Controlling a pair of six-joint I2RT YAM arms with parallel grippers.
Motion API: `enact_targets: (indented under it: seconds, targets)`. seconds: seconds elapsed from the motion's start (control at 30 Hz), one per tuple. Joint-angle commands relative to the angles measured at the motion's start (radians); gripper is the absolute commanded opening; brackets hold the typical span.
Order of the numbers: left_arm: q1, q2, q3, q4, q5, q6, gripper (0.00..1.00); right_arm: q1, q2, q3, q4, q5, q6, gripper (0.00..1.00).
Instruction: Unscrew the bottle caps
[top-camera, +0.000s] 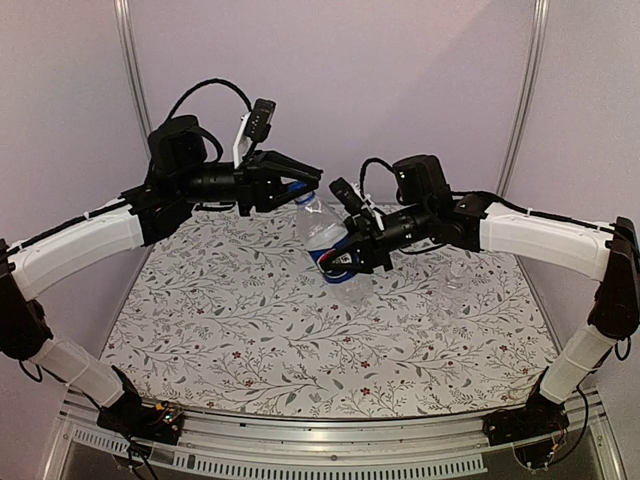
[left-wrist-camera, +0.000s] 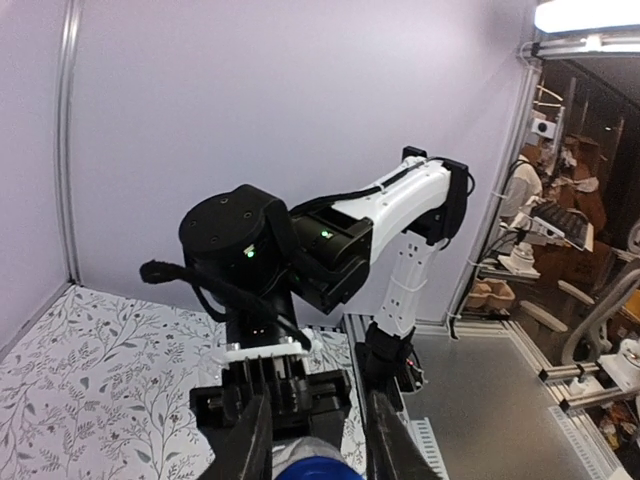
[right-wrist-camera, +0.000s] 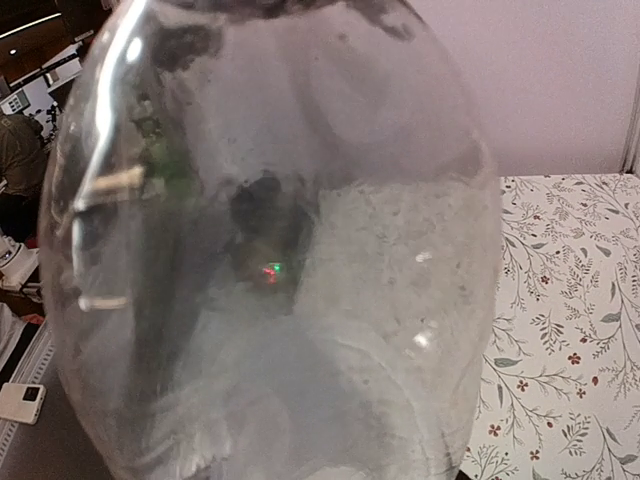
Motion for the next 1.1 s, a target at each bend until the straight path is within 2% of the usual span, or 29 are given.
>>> enact_targets:
  seconds: [0.0, 0.2, 0.57, 0.7, 0.8, 0.93, 1.07]
  targets:
    - [0.0, -0.081, -0.041, -0.029, -0.242, -0.031, 0.13, -0.005, -0.009, 0.037, -0.04, 0.215, 0.039, 0.37]
    - [-0.051, -0.122, -0.038, -0.101, -0.558, -0.08, 0.12, -0.01, -0.002, 0.045, -0.047, 0.33, 0.07, 0.36]
    - [-0.084, -0.071, 0.07, -0.238, -0.867, -0.184, 0.12, -0.009, 0.008, 0.041, -0.043, 0.381, 0.07, 0.35]
    - [-0.097, -0.047, 0.097, -0.255, -0.935, -0.205, 0.12, -0.007, 0.009, 0.042, -0.032, 0.437, 0.081, 0.35]
    - [-0.101, -0.026, 0.121, -0.294, -0.936, -0.215, 0.12, -0.006, 0.009, 0.041, -0.024, 0.467, 0.082, 0.34]
    - [-0.101, -0.019, 0.129, -0.292, -0.936, -0.212, 0.13, -0.005, 0.007, 0.036, -0.014, 0.437, 0.076, 0.35]
    - [-0.102, -0.034, 0.117, -0.276, -0.929, -0.193, 0.19, -0.006, 0.0, 0.02, 0.001, 0.374, 0.061, 0.34]
